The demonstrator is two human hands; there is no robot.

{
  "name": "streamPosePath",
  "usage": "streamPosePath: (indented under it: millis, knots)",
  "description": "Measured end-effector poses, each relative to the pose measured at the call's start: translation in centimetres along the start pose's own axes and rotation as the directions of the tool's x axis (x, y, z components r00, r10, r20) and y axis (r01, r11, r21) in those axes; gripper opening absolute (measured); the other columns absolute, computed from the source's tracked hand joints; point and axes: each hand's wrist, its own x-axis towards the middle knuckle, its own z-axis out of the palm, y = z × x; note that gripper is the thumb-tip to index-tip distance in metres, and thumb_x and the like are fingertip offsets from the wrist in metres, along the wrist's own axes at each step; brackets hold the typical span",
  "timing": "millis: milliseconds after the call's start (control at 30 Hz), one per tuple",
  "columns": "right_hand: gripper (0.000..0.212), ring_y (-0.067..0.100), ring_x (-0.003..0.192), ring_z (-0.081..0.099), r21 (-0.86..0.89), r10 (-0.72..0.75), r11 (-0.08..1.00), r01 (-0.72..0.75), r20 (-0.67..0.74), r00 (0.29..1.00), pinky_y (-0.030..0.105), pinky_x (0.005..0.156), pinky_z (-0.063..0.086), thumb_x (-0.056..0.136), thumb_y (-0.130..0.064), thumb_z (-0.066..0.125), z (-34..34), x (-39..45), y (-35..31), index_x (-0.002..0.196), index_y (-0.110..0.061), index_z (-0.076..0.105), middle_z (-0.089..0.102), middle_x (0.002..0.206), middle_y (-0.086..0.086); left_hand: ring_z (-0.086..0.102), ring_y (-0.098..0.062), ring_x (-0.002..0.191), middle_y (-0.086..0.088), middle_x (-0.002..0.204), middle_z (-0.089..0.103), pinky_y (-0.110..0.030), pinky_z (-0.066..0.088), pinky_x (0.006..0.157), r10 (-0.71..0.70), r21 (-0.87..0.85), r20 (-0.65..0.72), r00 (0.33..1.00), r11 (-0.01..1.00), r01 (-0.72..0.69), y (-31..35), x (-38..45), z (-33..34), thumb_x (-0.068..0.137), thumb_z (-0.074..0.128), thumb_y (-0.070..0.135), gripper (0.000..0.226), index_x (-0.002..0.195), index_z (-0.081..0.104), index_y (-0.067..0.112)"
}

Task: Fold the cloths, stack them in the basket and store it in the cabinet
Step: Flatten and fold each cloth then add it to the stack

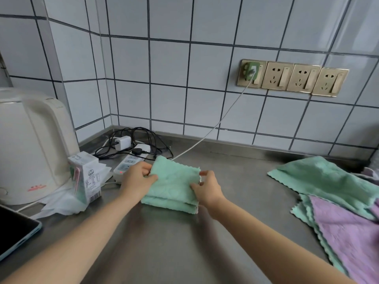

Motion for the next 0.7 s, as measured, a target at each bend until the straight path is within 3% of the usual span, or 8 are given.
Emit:
streamPosePath:
  millis: [133,200,300,400,467,600,700]
  knots:
    - [0.04,0.022,0.086,0.055,-0.033,-0.025,0.999,0.024,-0.025,0.999,0.035,0.079,0.053,0.092,-0.015,0.052,-0.5,0.1,0.1,0.13,-0.014,0.036,0.053,0.116,0.012,0.056,-0.015,0.078,0.001,0.083,0.06,-0.023,0.039,0.061,0.016,0.075,0.049,0.999,0.997,-0.02,0.5,0.1,0.9,0.079,0.071,0.007,0.023,0.099,0.06,0.01]
    - [0.044,0.023,0.089,0.056,-0.074,-0.016,0.997,0.016,0.004,1.0,0.032,0.078,0.051,0.09,-0.017,0.055,-0.7,0.1,0.0,0.13,-0.013,0.037,0.053,0.116,0.011,0.056,-0.018,0.08,-0.003,0.085,0.059,-0.027,0.04,0.068,0.002,0.096,0.046,0.999,0.995,-0.007,0.3,0.3,1.2,0.079,0.072,0.006,0.026,0.102,0.06,0.005]
    - [0.049,0.029,0.097,0.063,-0.056,0.007,0.998,-0.004,0.044,0.999,0.04,0.086,0.055,0.086,-0.017,0.061,-1.5,-0.2,0.0,0.128,-0.01,0.038,0.058,0.111,0.012,0.06,-0.024,0.087,-0.006,0.089,0.062,-0.029,0.043,0.075,-0.007,0.109,0.025,1.0,0.994,0.004,-0.2,0.6,1.2,0.078,0.072,0.004,0.028,0.104,0.061,0.003]
    - [0.045,0.027,0.086,0.067,-0.008,0.025,1.0,-0.024,0.094,0.995,0.041,0.078,0.058,0.086,-0.011,0.061,-3.5,-1.2,0.2,0.126,-0.01,0.039,0.059,0.095,0.008,0.062,-0.026,0.1,-0.011,0.103,0.067,-0.031,0.046,0.085,-0.022,0.161,0.02,1.0,0.987,0.018,-0.5,0.7,0.9,0.078,0.072,0.007,0.036,0.112,0.061,0.004]
    - [0.043,0.024,0.083,0.065,-0.078,0.01,0.997,-0.001,0.116,0.993,0.039,0.077,0.059,0.087,-0.009,0.059,-5.2,-2.2,0.7,0.126,-0.01,0.043,0.061,0.098,0.009,0.059,-0.026,0.11,-0.011,0.117,0.065,-0.035,0.045,0.094,-0.035,0.21,0.006,0.999,0.977,0.033,-0.6,0.7,0.3,0.079,0.072,0.01,0.045,0.121,0.058,0.005]
    - [0.033,0.02,0.073,0.064,-0.29,-0.081,0.951,0.107,0.1,0.992,0.03,0.072,0.058,0.085,-0.013,0.057,-11.1,-5.3,2.0,0.118,-0.014,0.054,0.065,0.102,0.005,0.058,-0.027,0.108,-0.004,0.118,0.064,-0.041,0.046,0.092,0.109,0.276,-0.043,0.993,0.957,-0.093,2.3,-1.2,0.8,0.083,0.065,0.01,0.037,0.119,0.06,0.012]
    - [0.026,0.013,0.071,0.061,-0.442,-0.139,0.887,0.134,0.021,0.99,0.023,0.07,0.052,0.083,-0.015,0.057,-15.8,-8.0,3.5,0.108,-0.021,0.06,0.068,0.095,-0.002,0.059,-0.027,0.104,-0.002,0.109,0.065,-0.039,0.045,0.091,0.259,0.258,0.01,0.966,0.933,-0.253,6.0,-4.2,2.9,0.083,0.064,0.007,0.032,0.114,0.062,0.013]
